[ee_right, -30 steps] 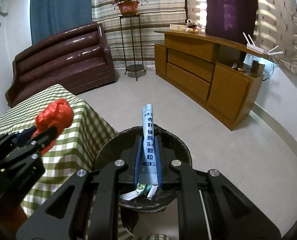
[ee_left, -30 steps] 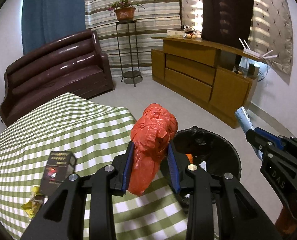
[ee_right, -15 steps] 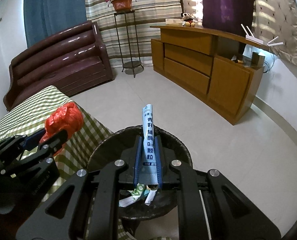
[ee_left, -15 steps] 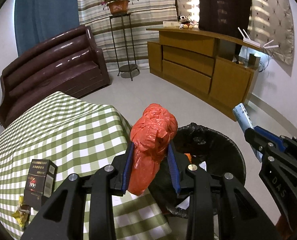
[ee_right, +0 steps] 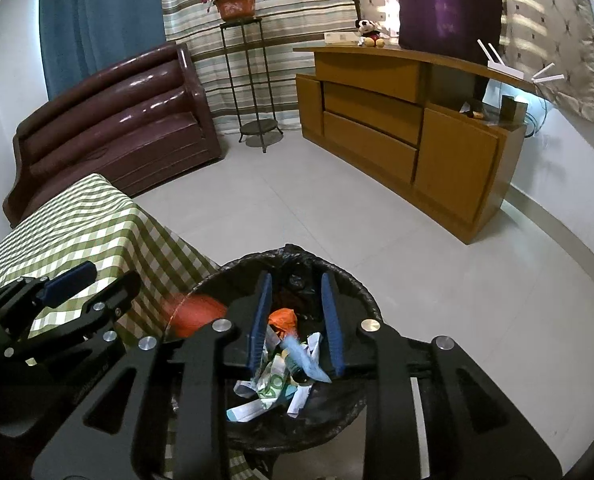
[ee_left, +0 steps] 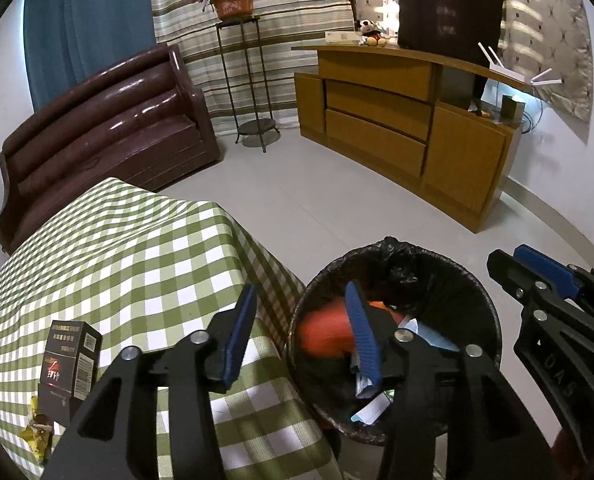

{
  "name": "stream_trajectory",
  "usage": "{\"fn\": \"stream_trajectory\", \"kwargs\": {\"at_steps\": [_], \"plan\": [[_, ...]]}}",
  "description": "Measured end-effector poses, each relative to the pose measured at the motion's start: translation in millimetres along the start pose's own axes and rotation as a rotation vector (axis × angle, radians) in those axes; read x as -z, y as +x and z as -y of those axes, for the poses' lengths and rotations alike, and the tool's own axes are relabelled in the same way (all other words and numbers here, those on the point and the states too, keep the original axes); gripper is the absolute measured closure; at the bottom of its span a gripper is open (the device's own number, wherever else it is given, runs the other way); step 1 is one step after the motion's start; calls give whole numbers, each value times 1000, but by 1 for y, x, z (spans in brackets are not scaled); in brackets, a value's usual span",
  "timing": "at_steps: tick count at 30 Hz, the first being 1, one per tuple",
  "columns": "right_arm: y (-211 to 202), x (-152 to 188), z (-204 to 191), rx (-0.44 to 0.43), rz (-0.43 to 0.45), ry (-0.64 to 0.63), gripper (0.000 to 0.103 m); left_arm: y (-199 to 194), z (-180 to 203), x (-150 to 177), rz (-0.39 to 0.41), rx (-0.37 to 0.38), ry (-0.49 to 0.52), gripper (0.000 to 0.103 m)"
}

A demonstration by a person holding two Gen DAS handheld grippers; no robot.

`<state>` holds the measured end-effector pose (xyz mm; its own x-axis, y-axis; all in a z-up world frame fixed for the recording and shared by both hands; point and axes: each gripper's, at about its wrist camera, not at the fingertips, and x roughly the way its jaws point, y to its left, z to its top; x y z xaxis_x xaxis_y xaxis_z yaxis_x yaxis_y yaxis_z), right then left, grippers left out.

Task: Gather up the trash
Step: 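Open both tools to drop the red bag and blue tube into the bin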

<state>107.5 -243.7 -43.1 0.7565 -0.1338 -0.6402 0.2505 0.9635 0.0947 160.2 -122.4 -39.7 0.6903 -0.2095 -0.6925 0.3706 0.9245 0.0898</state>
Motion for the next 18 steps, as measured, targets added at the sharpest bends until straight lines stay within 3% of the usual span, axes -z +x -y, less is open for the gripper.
{"fn": "stream_trajectory", "kwargs": {"at_steps": [3, 7, 18], "plan": [[0, 0, 1, 3, 1, 4, 76, 1, 0, -1, 0, -2, -4, 48], [-1, 0, 3, 9, 6, 5, 75, -1, -2, -1, 5, -4, -10, 47], [-9, 1, 5, 24, 16, 4, 56, -11, -6, -1, 17, 1, -22, 47]]}}
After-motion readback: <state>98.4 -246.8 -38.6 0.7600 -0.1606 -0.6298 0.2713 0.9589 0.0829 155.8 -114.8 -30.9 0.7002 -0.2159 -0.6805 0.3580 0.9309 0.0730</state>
